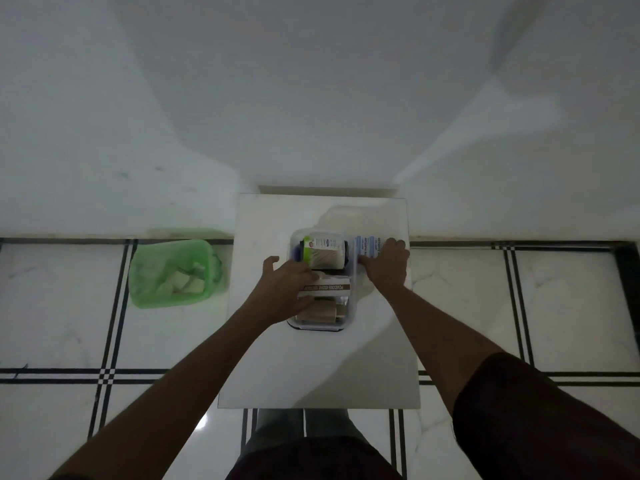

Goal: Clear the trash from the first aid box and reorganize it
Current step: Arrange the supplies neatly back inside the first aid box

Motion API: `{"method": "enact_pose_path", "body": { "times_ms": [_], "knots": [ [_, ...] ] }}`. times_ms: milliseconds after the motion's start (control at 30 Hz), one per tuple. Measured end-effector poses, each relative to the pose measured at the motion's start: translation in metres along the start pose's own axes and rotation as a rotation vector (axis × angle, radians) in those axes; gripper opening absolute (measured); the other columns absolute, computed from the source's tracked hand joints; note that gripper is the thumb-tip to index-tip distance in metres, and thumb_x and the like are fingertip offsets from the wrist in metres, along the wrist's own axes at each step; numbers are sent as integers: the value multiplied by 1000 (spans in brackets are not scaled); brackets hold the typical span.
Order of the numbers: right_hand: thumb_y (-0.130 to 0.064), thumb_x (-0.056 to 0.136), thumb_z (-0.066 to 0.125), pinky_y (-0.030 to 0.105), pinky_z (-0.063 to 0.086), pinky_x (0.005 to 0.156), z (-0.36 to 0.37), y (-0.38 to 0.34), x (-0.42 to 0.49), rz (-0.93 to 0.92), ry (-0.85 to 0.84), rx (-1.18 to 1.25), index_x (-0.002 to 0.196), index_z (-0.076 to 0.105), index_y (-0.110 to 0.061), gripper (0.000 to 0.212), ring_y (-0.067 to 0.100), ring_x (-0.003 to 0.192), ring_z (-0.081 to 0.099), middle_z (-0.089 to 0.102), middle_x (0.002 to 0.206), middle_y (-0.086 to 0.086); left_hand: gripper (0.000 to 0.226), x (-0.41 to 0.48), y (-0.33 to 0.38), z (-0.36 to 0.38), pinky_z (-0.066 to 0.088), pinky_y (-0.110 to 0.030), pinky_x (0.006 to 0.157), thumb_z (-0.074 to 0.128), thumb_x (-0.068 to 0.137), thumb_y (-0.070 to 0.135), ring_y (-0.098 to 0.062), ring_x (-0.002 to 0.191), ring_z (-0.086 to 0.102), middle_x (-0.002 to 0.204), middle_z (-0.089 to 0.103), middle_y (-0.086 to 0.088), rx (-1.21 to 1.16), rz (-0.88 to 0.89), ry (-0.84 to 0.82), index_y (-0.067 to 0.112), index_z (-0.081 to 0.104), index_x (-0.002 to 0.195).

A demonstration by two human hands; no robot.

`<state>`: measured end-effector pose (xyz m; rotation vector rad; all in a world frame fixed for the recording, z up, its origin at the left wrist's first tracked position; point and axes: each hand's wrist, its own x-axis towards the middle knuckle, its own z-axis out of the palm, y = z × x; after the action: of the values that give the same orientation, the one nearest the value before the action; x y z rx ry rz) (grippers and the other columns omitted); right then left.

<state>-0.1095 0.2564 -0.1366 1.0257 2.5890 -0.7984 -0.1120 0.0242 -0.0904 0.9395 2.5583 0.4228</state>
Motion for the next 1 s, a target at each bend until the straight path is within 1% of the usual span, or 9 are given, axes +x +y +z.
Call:
{"method": "enact_pose_path", "body": {
  "times_ms": [167, 233, 367, 467, 567, 700, 767, 867, 1000],
  "knots": [
    [-23, 59, 90, 38, 48, 72, 7, -1, 7, 116, 8, 209, 106, 48, 1, 68, 35, 97, 59, 58, 107, 20, 28, -9, -6, 5, 35, -59, 102, 65, 81, 28, -20, 111, 57, 112, 67, -1, -17, 36, 108, 19, 67, 107],
    [-15, 66, 85, 30, 45, 66, 6, -2, 7, 141, -17, 254, 106, 53, 2, 54, 32, 94, 63, 64, 104, 18, 29, -10, -9, 4, 42, -54, 97, 63, 80, 29, -17, 111, 53, 113, 66, -1, -68, 33, 206, 19, 64, 107],
    [-9, 78, 71, 17, 39, 58, -5, -12, -1, 98, 61, 348, 98, 68, 0, 22, 26, 83, 65, 71, 96, 17, 34, -15, -10, -1, 48, -37, 92, 65, 85, 22, -23, 112, 52, 120, 60, -7, -347, -169, 422, 13, 58, 117],
    [-12, 83, 70, 2, 37, 56, -21, -18, -27, -133, 261, 438, 91, 68, -3, 12, 17, 71, 57, 70, 87, 15, 40, -25, -7, 0, 54, -29, 78, 68, 84, 22, -17, 104, 55, 119, 60, -5, -578, -370, 402, 12, 58, 121],
    [-14, 82, 67, 15, 41, 65, -30, -15, -67, -527, 423, 334, 87, 67, -7, 8, 18, 71, 57, 66, 80, 8, 41, -35, -7, 7, 56, -31, 77, 69, 83, 23, -16, 98, 61, 113, 67, -8, -631, -459, 288, 11, 60, 121],
    [-24, 80, 63, 29, 33, 69, -11, -6, -104, -875, 411, -74, 80, 68, -15, 10, 21, 72, 58, 68, 79, 3, 36, -44, -6, 12, 54, -25, 78, 68, 84, 27, -14, 85, 67, 98, 73, -7, -669, -463, 256, 11, 63, 116],
    [-26, 78, 68, 31, 34, 69, 3, -4, -111, -910, 380, -211, 76, 67, -18, 9, 22, 72, 60, 68, 78, 2, 33, -45, -2, 14, 52, -19, 73, 67, 85, 26, -12, 79, 67, 95, 73, -7, -694, -469, 249, 9, 63, 113],
    [-36, 72, 78, 35, 44, 67, 14, -7, -116, -852, 322, -299, 78, 69, -20, 20, 22, 75, 63, 69, 81, 2, 35, -43, 2, 15, 59, -33, 75, 66, 86, 26, -18, 79, 69, 94, 73, -10, -779, -520, 214, 11, 63, 116],
    [-55, 78, 56, 40, 40, 74, 16, -3, -119, -780, 213, -248, 88, 70, -26, 34, 19, 86, 63, 70, 93, -3, 33, -42, 5, 14, 59, -42, 79, 61, 88, 28, -23, 87, 69, 100, 72, -12, -849, -561, 148, 17, 61, 119]
  ]
}}
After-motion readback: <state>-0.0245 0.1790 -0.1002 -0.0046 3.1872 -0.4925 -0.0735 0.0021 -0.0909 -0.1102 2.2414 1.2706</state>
